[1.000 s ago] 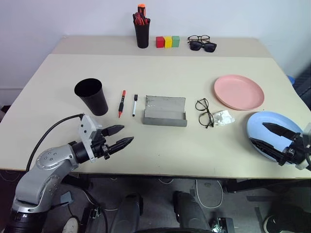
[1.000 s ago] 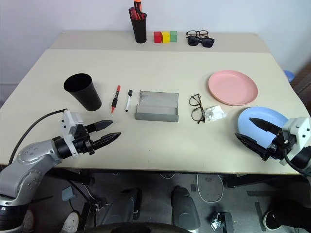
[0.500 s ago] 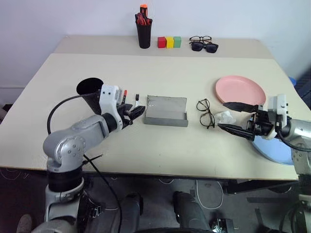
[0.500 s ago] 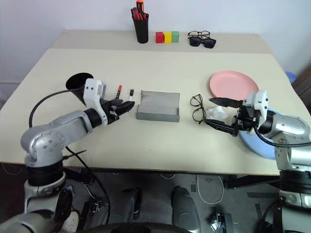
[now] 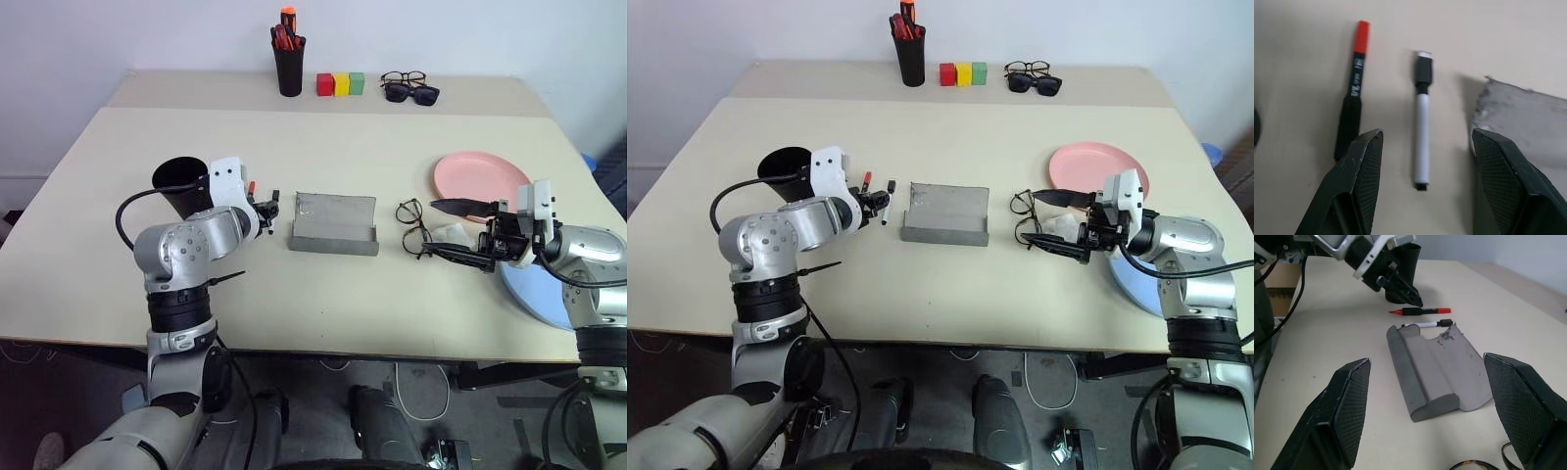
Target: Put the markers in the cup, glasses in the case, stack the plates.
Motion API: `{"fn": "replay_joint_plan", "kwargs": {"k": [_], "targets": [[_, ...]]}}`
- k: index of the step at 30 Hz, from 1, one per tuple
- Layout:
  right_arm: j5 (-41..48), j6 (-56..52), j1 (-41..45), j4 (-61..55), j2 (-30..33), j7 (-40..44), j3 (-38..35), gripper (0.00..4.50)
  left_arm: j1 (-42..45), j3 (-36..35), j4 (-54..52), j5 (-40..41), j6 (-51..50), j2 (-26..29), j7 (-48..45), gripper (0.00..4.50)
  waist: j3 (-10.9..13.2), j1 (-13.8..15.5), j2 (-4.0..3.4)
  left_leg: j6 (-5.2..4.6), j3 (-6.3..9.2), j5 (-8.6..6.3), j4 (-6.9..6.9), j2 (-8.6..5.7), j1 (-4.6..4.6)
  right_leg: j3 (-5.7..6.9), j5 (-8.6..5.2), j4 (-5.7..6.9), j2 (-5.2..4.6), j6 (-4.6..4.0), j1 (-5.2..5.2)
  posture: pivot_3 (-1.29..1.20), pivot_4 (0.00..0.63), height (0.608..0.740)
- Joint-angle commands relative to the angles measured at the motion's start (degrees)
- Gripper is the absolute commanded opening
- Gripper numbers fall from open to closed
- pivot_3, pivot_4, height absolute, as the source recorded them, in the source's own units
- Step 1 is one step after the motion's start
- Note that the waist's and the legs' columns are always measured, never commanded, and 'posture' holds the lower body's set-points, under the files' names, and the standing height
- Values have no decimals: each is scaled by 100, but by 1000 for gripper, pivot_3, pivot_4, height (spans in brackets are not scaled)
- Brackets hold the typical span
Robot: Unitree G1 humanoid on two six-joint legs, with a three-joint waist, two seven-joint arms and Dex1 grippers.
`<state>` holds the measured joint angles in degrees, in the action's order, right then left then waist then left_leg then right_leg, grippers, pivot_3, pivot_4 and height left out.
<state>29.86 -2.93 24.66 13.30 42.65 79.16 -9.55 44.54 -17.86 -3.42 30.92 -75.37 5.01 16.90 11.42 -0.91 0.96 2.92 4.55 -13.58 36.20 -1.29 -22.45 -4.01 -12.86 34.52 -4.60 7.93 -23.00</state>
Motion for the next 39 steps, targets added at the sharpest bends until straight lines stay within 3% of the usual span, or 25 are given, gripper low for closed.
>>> {"fn": "replay_joint_plan", "kwargs": {"k": [1, 32, 35, 39], "targets": [[13, 126, 59, -3, 11, 5, -130, 3736, 329, -134, 165, -292, 231, -34, 129, 2929, 0, 2, 0, 0, 0, 0, 0, 0, 0, 0, 0, -1, 0, 1, 0, 0, 150, 740], [105, 38, -402, -379, 126, -305, -408, 3736, 1165, -715, 2281, -1481, 1041, -467, 849, 2929, 1, -16, 1, 5, -1, 3, 1, -2, 0, 0, 10, -3, 0, 18, 1, 0, 150, 740], [111, 23, -424, -408, 138, -324, -439, 3812, 1181, -693, 2331, -1505, 997, -436, 850, 2139, 0, -16, 1, 5, -1, 3, 1, -2, 0, 0, 10, -3, 0, 18, 1, 0, 150, 740], [112, 23, -458, -425, 147, -345, -467, 3812, 1138, -678, 2208, -1524, 924, -397, 827, 217, 0, -18, 1, 5, -1, 3, 1, -2, 0, 0, 10, -2, 0, 19, 1, 0, 150, 740]]}}
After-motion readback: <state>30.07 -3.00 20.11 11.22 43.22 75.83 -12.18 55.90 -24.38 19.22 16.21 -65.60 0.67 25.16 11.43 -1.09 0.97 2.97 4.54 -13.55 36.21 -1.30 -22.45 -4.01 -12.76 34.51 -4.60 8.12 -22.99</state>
